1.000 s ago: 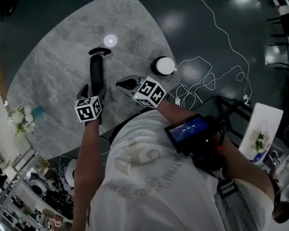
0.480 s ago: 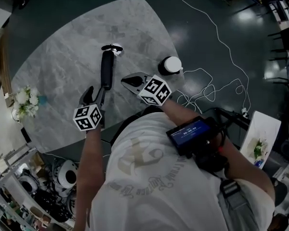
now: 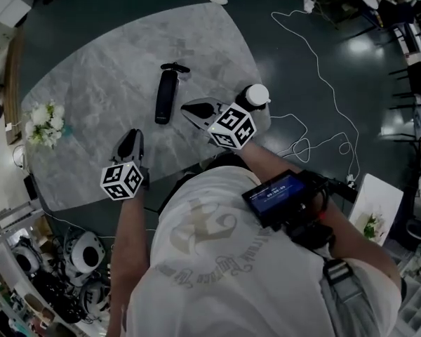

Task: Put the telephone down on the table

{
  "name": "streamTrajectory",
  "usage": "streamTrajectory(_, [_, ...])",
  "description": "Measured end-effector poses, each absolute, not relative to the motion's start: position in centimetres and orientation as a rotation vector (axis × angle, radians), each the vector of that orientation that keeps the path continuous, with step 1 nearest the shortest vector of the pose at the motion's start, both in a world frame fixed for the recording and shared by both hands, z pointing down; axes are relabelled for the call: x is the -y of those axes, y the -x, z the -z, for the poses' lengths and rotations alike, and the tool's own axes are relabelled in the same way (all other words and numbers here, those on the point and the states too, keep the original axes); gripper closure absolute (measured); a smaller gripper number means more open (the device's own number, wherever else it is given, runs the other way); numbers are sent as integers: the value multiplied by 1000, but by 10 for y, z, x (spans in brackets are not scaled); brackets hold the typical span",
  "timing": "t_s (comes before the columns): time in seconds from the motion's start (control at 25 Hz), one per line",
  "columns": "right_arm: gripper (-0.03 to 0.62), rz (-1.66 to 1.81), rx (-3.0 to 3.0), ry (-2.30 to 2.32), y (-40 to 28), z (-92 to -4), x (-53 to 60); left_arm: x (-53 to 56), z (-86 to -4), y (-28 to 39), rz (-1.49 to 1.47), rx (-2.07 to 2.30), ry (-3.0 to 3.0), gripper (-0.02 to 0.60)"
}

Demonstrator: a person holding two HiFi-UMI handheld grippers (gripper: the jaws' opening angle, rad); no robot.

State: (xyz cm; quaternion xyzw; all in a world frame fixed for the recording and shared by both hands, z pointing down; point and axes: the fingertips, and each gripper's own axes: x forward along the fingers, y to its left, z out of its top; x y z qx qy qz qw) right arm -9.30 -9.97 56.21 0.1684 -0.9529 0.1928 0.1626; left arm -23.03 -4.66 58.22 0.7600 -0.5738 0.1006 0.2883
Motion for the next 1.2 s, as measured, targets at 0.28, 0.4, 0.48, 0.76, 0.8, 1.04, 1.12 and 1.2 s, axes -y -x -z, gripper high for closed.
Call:
streamTrajectory(0.28, [579, -458, 2739, -433, 102, -542, 78, 16, -563, 236, -219, 1555, -2067, 569])
streamTrajectory(0.4, [579, -435, 2762, -413, 103, -532, 66, 2, -558, 232, -203, 1553, -2085, 569])
streamTrajectory(0.48, [579, -432, 2780, -410, 101, -525, 60, -6, -557, 226, -195, 1548, -2092, 569])
streamTrajectory(0.76, [579, -421, 2796, -427, 86, -521, 26, -42, -566, 200, -200, 1473, -2109, 569])
streamTrajectory(0.8, [579, -418, 2796, -426, 86, -521, 21, -46, -566, 200, -200, 1469, -2113, 569])
streamTrajectory(1.04, [579, -416, 2786, -442, 77, -523, -4, -63, -559, 195, -192, 1444, -2142, 569])
streamTrajectory(1.12, [579, -411, 2784, -452, 75, -522, -10, -67, -556, 192, -187, 1438, -2153, 569])
streamTrajectory(1.2, [579, -399, 2784, -463, 73, -520, -15, -70, -554, 190, -182, 1428, -2170, 569])
